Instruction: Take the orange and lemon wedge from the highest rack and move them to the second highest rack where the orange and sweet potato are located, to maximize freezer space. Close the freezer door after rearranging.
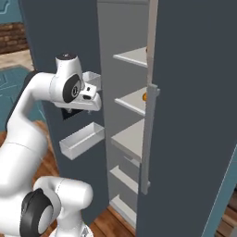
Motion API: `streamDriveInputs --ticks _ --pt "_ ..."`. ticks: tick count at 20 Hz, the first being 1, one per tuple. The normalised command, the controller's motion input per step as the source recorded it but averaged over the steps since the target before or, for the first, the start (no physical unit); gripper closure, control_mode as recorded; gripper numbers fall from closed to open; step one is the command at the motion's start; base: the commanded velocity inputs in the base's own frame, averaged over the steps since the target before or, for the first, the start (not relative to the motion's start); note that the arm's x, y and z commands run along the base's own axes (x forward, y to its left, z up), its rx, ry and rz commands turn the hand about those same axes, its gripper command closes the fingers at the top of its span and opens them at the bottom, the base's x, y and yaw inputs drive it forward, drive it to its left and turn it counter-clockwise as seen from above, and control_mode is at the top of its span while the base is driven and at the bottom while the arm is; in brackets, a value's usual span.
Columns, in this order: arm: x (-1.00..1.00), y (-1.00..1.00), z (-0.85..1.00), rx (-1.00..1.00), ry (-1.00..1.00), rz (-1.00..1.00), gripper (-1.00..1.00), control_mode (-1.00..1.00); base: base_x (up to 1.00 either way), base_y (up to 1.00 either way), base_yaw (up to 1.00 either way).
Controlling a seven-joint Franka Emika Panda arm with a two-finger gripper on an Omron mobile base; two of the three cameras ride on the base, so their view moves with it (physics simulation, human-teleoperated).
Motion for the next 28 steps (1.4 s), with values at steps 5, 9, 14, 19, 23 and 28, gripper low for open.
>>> streamDriveInputs --ticks 5,9,14,19,23,28 --pt "0.0 0.0 0.0 0.0 0.0 0.0 -1.0 1.0 0.32 -0.34 0.0" --pt "0.0 0.0 0.0 0.0 0.0 0.0 -1.0 1.0 0.48 -0.29 -0.13" --pt "0.0 0.0 0.0 0.0 0.0 0.0 -1.0 1.0 0.4 -0.28 -0.19" --pt "0.0 0.0 0.0 0.0 0.0 0.0 -1.0 1.0 0.39 -0.08 -0.05" --pt "0.0 0.0 0.0 0.0 0.0 0.0 -1.0 1.0 0.45 0.0 -0.01" --pt "0.0 0.0 0.0 0.0 0.0 0.0 -1.0 1.0 0.45 0.0 0.0"
